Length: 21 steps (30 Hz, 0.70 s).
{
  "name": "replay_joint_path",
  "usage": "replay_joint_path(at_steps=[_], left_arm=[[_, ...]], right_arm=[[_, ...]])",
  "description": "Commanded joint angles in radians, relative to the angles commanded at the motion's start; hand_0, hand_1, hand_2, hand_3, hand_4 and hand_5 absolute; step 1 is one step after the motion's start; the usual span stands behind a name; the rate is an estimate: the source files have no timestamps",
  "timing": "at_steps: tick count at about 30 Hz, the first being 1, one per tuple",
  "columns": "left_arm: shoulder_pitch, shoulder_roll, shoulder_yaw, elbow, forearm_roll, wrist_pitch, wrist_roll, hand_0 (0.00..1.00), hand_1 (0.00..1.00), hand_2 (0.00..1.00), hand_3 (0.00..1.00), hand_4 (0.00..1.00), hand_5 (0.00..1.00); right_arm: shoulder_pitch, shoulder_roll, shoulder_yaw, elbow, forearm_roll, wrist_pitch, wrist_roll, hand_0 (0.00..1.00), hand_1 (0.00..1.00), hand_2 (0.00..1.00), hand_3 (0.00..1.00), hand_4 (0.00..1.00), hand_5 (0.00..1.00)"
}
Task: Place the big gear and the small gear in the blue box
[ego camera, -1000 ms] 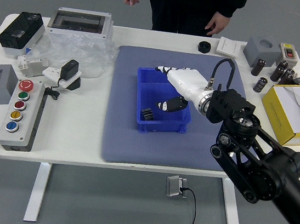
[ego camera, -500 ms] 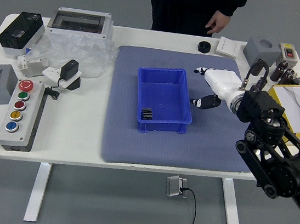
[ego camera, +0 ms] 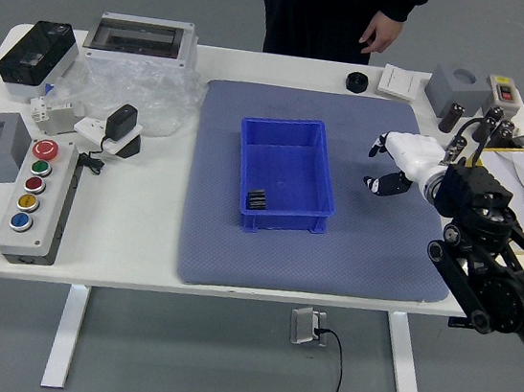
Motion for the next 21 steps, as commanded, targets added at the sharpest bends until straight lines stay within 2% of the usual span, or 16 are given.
replay_joint_path(at_steps=[8,21], left_arm=[[0.000,0.000,-0.001,0.000,0.001,0.000,0.001,0.790,0.759,0.754,0.682,0.553,0.256],[-0.001,-0.001,0.000,0.000,0.000,0.000,0.000,0.791,0.759,0.754,0.680,0.552,0.255]], right_arm=[[0.029,-0.002,-0.017,-0.074,0.016,-0.017,0.020,0.750,0.676,0.734,0.666,0.638,0.225],[0.066,0.007,-0.023,-0.187,0.033,-0.019,0.034,0.771,0.701,0.763,0.689,0.641,0.217]])
